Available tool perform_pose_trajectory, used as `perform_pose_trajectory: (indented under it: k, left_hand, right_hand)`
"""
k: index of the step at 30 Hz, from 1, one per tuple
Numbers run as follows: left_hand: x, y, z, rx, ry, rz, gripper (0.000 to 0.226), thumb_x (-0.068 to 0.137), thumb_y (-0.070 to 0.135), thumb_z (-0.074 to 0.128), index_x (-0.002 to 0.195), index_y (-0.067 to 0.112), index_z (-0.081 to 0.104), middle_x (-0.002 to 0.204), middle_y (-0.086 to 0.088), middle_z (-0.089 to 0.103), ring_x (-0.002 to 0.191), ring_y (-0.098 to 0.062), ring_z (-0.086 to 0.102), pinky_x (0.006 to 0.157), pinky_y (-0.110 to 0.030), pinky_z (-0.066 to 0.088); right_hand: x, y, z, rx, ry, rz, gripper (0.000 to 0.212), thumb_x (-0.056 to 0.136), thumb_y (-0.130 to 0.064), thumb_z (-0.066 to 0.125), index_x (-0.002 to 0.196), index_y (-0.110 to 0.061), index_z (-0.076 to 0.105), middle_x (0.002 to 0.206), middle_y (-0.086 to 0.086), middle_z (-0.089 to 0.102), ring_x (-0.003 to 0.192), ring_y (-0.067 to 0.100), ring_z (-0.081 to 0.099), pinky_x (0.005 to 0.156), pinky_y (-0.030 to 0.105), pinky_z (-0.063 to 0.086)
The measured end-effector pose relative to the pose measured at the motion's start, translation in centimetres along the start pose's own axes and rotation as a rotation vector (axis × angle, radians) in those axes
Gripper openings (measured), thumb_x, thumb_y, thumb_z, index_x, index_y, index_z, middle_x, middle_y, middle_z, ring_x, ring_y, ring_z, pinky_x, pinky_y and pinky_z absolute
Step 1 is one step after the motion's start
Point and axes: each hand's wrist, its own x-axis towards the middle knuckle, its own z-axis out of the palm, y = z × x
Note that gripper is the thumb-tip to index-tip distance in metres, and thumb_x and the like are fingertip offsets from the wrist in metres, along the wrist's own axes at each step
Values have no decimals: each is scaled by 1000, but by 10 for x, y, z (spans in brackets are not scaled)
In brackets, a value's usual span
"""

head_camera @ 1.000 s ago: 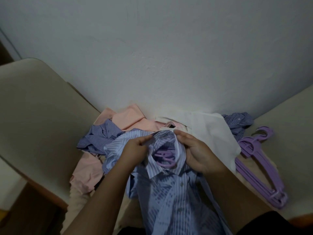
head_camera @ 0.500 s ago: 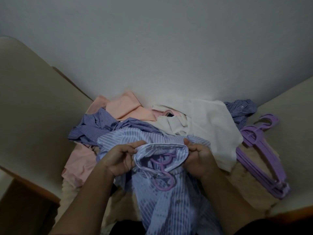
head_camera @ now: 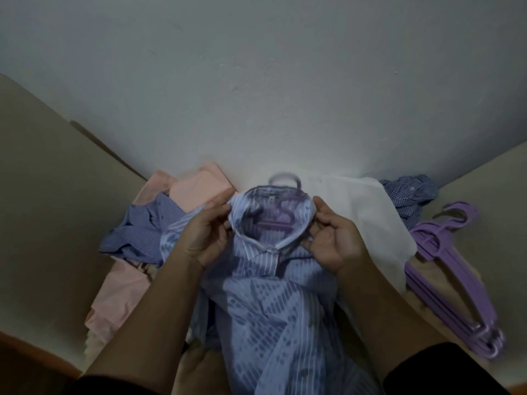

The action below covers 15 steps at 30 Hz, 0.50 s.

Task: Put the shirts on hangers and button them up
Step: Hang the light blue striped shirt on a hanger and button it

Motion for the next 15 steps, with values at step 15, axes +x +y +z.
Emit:
perform_pose_trajectory:
  k: [15]
  left_hand:
    - [71,-10,0,-20,277,-99,13,96,10,50,92,12,62,77,-7,69,64,-16,64,59,-29,58]
  right_hand:
    - [67,-2,0,-7,230,77,28,97,-2,32,88,-14,55,78,11,69,83,25,58,75,41,44]
